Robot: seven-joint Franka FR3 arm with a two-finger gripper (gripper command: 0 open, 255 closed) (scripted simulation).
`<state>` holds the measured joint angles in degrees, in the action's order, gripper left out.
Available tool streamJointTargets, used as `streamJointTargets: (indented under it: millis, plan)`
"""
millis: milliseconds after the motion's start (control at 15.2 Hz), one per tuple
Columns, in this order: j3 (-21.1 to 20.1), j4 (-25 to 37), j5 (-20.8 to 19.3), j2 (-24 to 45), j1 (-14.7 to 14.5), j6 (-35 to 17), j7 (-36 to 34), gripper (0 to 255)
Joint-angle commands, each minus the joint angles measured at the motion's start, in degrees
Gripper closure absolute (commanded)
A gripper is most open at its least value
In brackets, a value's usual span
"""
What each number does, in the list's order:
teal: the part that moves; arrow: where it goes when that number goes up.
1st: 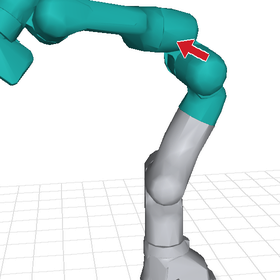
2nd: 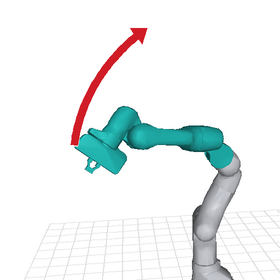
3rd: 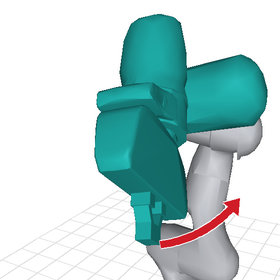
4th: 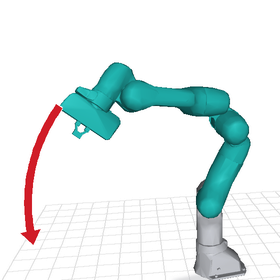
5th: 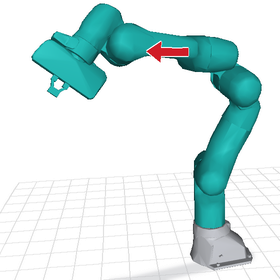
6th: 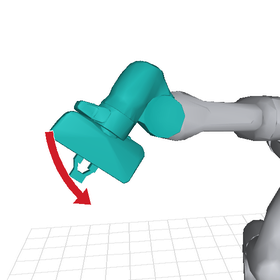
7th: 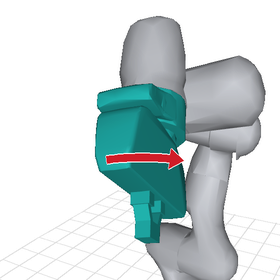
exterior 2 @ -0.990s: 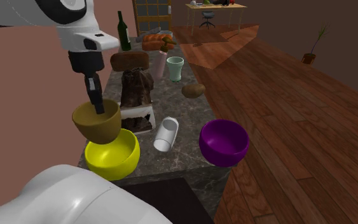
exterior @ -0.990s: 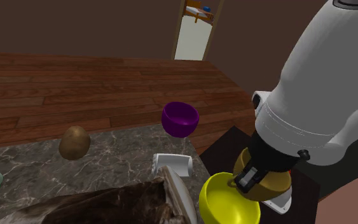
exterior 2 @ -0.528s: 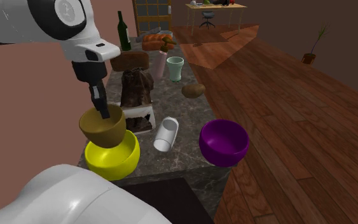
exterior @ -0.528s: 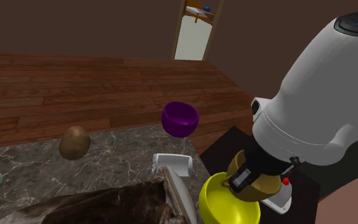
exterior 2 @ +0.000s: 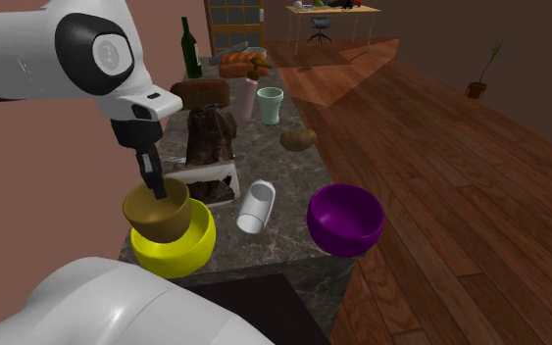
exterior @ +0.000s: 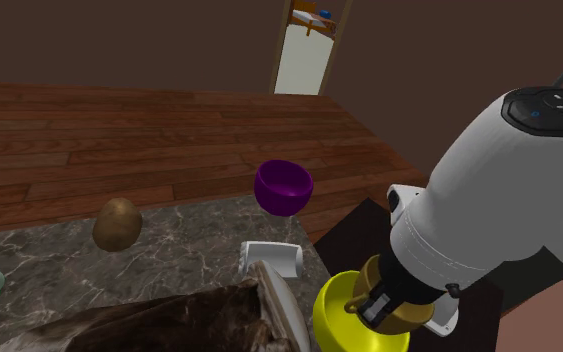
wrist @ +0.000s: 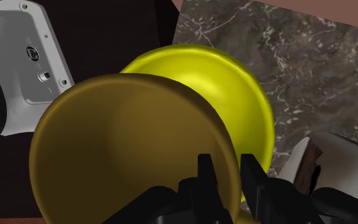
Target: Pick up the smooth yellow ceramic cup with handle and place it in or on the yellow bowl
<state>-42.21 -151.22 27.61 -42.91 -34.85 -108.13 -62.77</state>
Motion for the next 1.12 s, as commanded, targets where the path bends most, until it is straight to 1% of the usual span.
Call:
streamJointTargets:
  millis: [0,330,396,726,924,990,1056]
  plan:
    - [-0.2,-0.3,-0.1,-0.2,0.0,-0.5,-0.1,255]
    - [0.0,-0.3,-0.3,-0.1,-0.2,-0.6,-0.2,255]
    - [-0.1,-0.3,-0.3,-0.1,-0.2,-0.7,-0.2,0]
    - [0.0,-0.3,-0.3,-0.1,-0.3,-0.6,-0.3,0]
    - [2.7,4.5,-2.4,-1.2,0.1,5.3,-0.7,0]
    - [3.3,5.8,-3.0,-1.3,0.2,6.7,-0.8,0]
    - [3.3,5.8,-3.0,-1.3,0.2,6.7,-0.8,0]
